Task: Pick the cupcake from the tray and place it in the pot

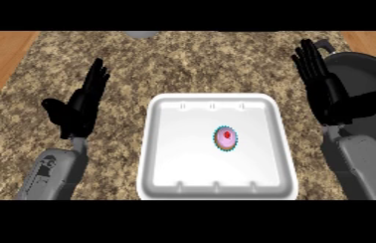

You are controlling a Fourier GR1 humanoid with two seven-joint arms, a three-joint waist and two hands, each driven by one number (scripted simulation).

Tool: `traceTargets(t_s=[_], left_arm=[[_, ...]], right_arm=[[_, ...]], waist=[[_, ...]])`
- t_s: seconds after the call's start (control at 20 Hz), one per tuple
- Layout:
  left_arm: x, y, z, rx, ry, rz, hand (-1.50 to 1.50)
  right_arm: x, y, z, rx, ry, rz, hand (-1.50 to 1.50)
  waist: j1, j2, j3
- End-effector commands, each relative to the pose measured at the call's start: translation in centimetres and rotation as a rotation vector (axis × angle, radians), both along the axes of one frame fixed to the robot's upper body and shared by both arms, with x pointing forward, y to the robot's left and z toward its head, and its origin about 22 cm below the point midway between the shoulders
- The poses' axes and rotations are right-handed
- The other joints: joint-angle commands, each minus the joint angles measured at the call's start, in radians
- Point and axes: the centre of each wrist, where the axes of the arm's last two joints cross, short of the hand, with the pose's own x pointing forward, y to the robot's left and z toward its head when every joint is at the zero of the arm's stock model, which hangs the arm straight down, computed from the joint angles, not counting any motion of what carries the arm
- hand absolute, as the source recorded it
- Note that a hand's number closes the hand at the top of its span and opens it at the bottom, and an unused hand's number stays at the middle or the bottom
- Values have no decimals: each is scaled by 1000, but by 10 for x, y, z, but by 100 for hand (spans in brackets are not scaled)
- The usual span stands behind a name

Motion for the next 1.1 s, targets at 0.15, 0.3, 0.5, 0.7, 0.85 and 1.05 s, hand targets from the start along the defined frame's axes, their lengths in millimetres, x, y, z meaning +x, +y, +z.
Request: traceTargets(t_s=[0.15, 0.3, 0.5, 0.7, 0.85, 1.05], left_arm=[[-7, 21, 37, 21, -51, 101, 0], [-3, 23, 31, 15, -17, 99, 0], [-21, 21, 45, -20, 2, 108, 0], [-24, 50, 56, -19, 12, 126, 0], [-43, 41, 32, -22, 5, 148, 0], [-23, 34, 55, -24, 6, 143, 0]], right_arm=[[33, -5, -7, -49, -70, 65, 150], [27, -56, 48, -685, -207, 103, 150], [23, -27, -64, -326, -177, -26, -150], [29, -20, -49, -283, -302, 65, -150], [14, -32, -9, -345, -311, 160, -150], [14, -26, 19, -495, -170, 267, -150]], waist=[[15, 24, -6], [42, 13, -38], [23, 26, -5], [7, 23, -6], [-6, 18, -8], [-10, 18, -8]])
